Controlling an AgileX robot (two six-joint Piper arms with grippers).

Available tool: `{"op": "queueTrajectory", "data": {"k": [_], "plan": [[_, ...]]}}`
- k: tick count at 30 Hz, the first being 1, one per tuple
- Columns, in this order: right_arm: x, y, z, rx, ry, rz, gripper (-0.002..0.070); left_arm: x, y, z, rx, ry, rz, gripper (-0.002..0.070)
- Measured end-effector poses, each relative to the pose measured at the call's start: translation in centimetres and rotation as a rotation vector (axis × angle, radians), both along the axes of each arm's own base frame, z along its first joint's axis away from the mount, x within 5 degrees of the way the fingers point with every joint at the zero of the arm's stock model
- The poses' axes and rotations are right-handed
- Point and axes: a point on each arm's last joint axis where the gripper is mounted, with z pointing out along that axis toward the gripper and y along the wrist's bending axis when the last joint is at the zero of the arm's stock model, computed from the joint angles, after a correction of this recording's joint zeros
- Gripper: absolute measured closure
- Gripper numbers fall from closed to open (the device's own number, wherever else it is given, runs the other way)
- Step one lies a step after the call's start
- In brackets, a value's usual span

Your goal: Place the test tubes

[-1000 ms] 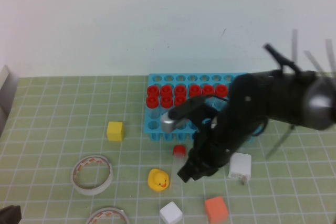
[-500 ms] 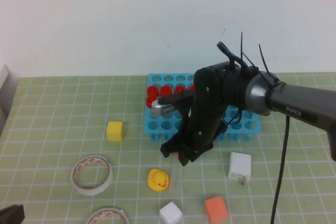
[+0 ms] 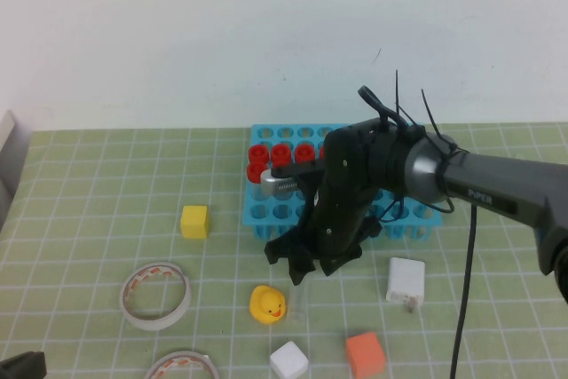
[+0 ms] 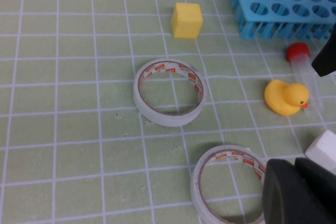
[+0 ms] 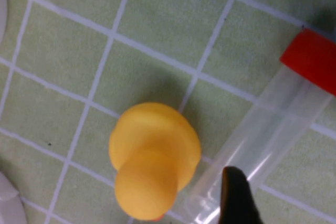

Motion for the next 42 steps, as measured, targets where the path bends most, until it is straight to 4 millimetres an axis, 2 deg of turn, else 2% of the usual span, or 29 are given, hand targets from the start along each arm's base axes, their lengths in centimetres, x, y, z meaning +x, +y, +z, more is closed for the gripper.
{"op": "queueTrajectory", "data": {"k": [9, 18, 29, 42], "plan": [[-0.3, 0.4, -1.7, 0.006, 0.046, -0.029, 0.0288, 0.0, 0.0, -0.1, 0.012, 0.004, -0.012, 0.0676], [-1.4, 1.5, -2.7, -0.069, 0.017, 0.053, 0.0288, 0.0, -0.1, 0.0, 0.012, 0.003, -0.014, 0.0676], [-2.0, 0.6, -3.1, -0.166, 0.09, 0.085, 0.0288, 0.0, -0.1, 0.0, 0.01, 0.003, -0.014, 0.0676], [-1.9, 0.3, -3.1, -0.199, 0.081, 0.1, 0.0293, 0.0, -0.1, 0.0, 0.01, 0.003, -0.014, 0.0676]]}}
